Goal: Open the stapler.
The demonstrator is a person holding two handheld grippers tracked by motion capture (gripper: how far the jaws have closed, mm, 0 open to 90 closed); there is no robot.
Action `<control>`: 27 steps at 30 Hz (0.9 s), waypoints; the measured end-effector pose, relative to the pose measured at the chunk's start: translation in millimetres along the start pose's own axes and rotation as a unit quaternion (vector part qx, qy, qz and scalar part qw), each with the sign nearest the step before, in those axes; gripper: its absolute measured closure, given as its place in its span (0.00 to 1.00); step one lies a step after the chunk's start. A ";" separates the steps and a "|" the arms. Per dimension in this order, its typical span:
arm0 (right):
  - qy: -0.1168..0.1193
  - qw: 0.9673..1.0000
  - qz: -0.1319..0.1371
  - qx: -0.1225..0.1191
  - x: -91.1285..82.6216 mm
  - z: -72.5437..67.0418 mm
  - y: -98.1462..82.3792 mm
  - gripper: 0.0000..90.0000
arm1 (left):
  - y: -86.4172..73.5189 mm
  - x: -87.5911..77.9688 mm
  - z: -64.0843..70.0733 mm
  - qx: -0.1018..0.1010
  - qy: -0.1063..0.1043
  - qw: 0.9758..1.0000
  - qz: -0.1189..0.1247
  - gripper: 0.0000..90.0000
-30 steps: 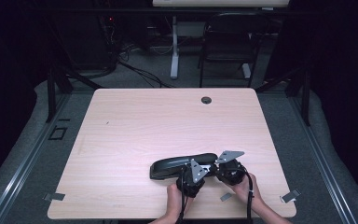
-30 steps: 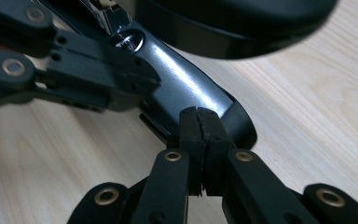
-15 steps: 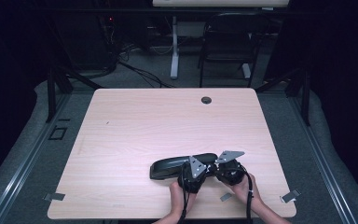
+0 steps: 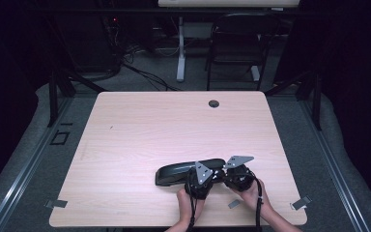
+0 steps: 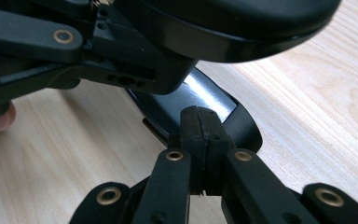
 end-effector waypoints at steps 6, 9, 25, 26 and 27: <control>-0.003 1.000 -0.001 0.003 0.5 -0.3 0.9 1.00 | 4.7 -1.7 -0.8 -0.013 0.004 1.000 0.015 1.00; 0.000 1.000 0.005 0.011 1.5 -0.9 1.3 1.00 | 7.7 -0.4 -0.9 -0.009 -0.005 1.000 0.014 1.00; 0.003 1.000 0.003 0.009 1.5 -0.5 1.2 1.00 | 14.7 -7.1 -2.4 -0.026 0.004 0.998 0.055 1.00; 0.002 1.000 0.003 0.008 1.5 -0.6 1.2 1.00 | 16.0 -8.0 -2.5 -0.029 0.003 0.998 0.059 1.00; -0.001 1.000 0.005 0.008 1.9 -0.6 1.5 1.00 | 16.8 -9.2 -3.2 -0.027 0.003 0.998 0.059 1.00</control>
Point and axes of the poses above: each handheld gripper's, and its own axes: x roughly forward along the jaws, y roughly out of its top, z roughly to its right, the point moved 7 cm from there along x, roughly forward along the jaws, and after that the axes turned 1 degree about -z, right-handed, at the moved point
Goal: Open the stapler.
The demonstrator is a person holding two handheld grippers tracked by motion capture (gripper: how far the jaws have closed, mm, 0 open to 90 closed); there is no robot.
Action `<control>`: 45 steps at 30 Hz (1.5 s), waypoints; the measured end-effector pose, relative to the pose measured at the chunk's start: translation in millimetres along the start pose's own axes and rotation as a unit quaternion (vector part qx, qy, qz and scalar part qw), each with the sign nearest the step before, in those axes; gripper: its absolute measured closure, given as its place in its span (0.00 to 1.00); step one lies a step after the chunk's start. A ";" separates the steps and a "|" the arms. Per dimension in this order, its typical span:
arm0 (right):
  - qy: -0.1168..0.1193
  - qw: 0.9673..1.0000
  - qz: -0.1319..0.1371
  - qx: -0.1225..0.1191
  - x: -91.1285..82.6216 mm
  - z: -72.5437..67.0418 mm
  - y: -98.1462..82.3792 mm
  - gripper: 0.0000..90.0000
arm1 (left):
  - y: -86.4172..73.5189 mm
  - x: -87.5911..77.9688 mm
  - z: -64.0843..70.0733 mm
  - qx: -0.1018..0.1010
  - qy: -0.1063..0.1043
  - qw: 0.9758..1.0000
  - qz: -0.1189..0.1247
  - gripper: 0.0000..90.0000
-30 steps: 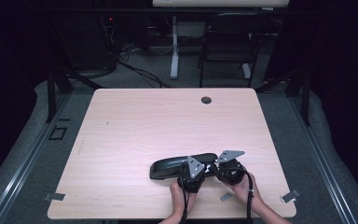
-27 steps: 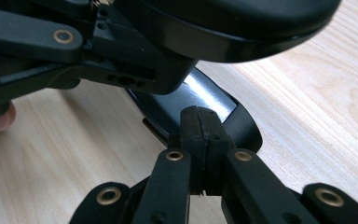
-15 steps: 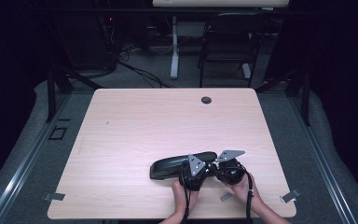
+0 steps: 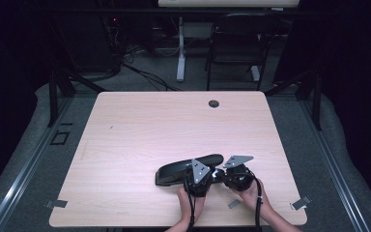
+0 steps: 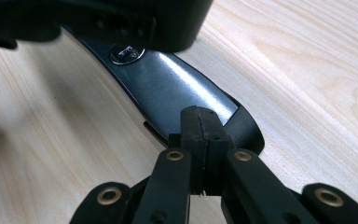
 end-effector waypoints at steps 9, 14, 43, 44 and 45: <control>0.005 1.000 -0.005 -0.001 -0.3 -0.6 0.2 1.00 | 7.5 -9.7 -4.7 -0.008 -0.004 1.000 0.011 1.00; 0.006 1.000 -0.008 -0.003 -0.7 -0.8 0.1 1.00 | 12.1 -14.1 -7.2 -0.009 -0.006 1.000 0.019 1.00; 0.013 1.000 -0.012 -0.002 -1.0 -2.3 1.2 1.00 | 23.9 -30.9 -15.1 -0.024 -0.013 0.999 0.038 1.00; 0.013 1.000 -0.012 -0.002 -1.0 -2.3 1.2 1.00 | 24.1 -31.1 -15.3 -0.024 -0.013 0.999 0.038 1.00; 0.010 1.000 -0.015 -0.005 -1.1 -1.9 0.9 1.00 | 24.5 -31.7 -15.5 -0.024 -0.014 0.999 0.038 1.00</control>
Point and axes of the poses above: each handheld gripper's, and its own axes: x roughly forward along the jaws, y roughly out of its top, z roughly to its right, the point moved 7 cm from there along x, roughly forward along the jaws, and after that the axes turned 1 degree about -z, right-handed, at the moved point
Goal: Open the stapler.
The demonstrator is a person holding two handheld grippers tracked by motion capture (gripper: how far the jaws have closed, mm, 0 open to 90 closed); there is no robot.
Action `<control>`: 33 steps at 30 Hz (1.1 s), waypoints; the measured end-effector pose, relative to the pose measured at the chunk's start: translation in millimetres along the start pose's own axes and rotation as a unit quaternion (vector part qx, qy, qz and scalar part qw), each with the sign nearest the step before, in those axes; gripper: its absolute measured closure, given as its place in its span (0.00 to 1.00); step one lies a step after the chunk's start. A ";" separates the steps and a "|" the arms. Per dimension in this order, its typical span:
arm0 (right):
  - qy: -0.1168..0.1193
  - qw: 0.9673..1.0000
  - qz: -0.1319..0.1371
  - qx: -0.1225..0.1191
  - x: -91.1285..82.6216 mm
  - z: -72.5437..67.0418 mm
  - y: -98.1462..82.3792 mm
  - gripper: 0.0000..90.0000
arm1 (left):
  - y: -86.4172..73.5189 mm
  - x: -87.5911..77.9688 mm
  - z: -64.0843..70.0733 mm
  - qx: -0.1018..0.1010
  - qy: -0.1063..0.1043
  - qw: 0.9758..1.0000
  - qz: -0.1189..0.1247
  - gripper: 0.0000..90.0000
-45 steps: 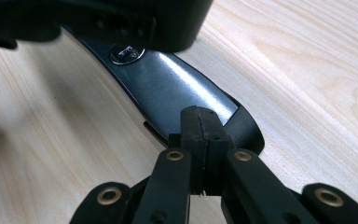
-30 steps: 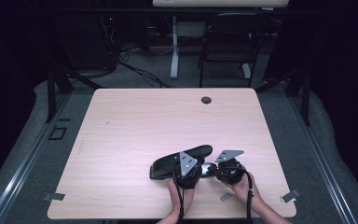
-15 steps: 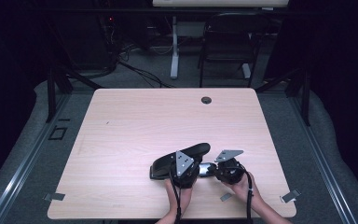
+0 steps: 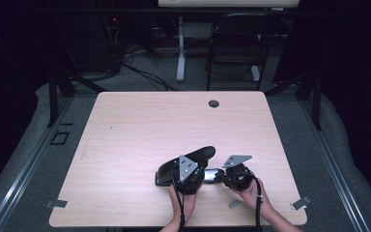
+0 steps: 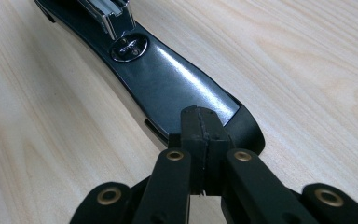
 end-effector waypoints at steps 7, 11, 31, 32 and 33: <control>-0.004 1.000 0.000 -0.001 0.3 0.4 0.3 1.00 | 4.4 -4.4 -2.5 0.004 0.001 1.000 0.003 1.00; -0.003 1.000 -0.001 -0.001 0.1 0.4 0.2 1.00 | 7.2 -7.5 -4.4 0.005 0.004 1.000 0.008 1.00; -0.001 1.000 -0.003 -0.004 -0.3 1.7 -0.4 1.00 | 17.5 -20.9 -13.7 0.027 0.014 0.999 0.024 1.00; 0.001 1.000 -0.002 -0.003 -0.1 1.6 -0.3 1.00 | 17.7 -20.9 -13.8 0.027 0.014 0.999 0.025 1.00; -0.001 1.000 -0.004 -0.004 -0.3 1.7 -0.4 1.00 | 17.9 -21.2 -14.1 0.026 0.015 0.999 0.025 1.00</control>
Point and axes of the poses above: each handheld gripper's, and its own axes: x roughly forward along the jaws, y roughly out of its top, z roughly to its right, the point moved 7 cm from there along x, roughly forward along the jaws, and after that the axes turned 1 degree about -z, right-handed, at the moved point
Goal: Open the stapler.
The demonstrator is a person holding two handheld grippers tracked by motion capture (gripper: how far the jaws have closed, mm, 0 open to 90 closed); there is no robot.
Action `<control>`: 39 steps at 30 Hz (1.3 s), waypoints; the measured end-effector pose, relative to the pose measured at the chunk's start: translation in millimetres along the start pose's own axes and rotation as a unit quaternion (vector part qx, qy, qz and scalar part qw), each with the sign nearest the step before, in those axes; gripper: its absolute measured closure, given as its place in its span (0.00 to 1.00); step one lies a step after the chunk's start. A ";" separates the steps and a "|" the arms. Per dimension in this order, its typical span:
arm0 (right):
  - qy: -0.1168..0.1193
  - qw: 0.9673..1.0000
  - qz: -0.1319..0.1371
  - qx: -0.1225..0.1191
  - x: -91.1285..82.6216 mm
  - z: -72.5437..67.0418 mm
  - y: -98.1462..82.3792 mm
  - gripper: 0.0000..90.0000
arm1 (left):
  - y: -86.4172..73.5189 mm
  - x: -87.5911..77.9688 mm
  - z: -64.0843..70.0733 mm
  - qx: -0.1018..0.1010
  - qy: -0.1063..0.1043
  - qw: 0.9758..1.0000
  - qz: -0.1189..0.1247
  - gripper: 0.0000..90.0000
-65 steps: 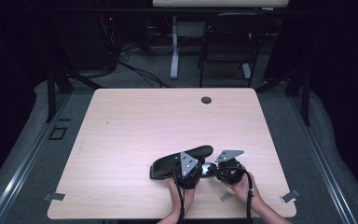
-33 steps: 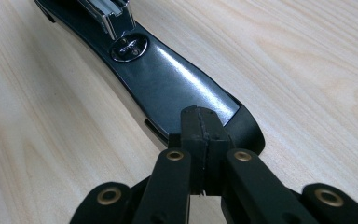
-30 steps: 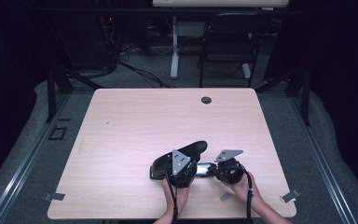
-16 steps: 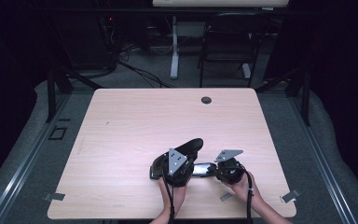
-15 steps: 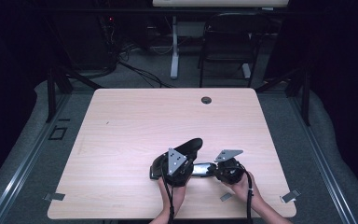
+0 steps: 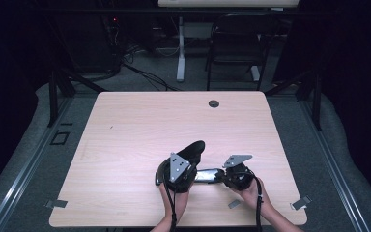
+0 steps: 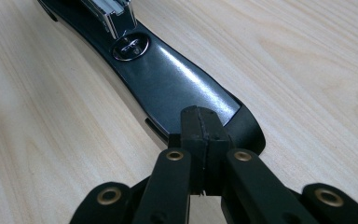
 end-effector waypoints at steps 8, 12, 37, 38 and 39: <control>0.001 1.000 0.000 0.001 0.0 0.2 0.0 1.00 | 2.3 -3.1 -2.3 -0.004 0.002 1.000 0.005 1.00; 0.000 1.000 -0.001 0.001 0.0 0.2 0.0 1.00 | 4.5 -6.4 -5.1 0.000 0.003 1.000 0.008 1.00; 0.001 1.000 0.002 0.002 0.5 0.0 0.7 1.00 | 11.7 -20.9 -18.8 0.001 0.013 1.000 0.025 1.00; 0.000 1.000 0.002 0.002 0.5 -0.1 0.7 1.00 | 12.0 -21.4 -19.2 -0.001 0.013 1.000 0.027 1.00; 0.000 1.000 0.002 0.002 0.4 -0.1 0.7 1.00 | 12.3 -21.8 -19.7 -0.001 0.013 1.000 0.028 1.00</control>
Point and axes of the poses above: each handheld gripper's, and its own axes: x roughly forward along the jaws, y roughly out of its top, z roughly to its right, the point moved 7 cm from there along x, roughly forward along the jaws, and after that the axes turned 1 degree about -z, right-handed, at the moved point
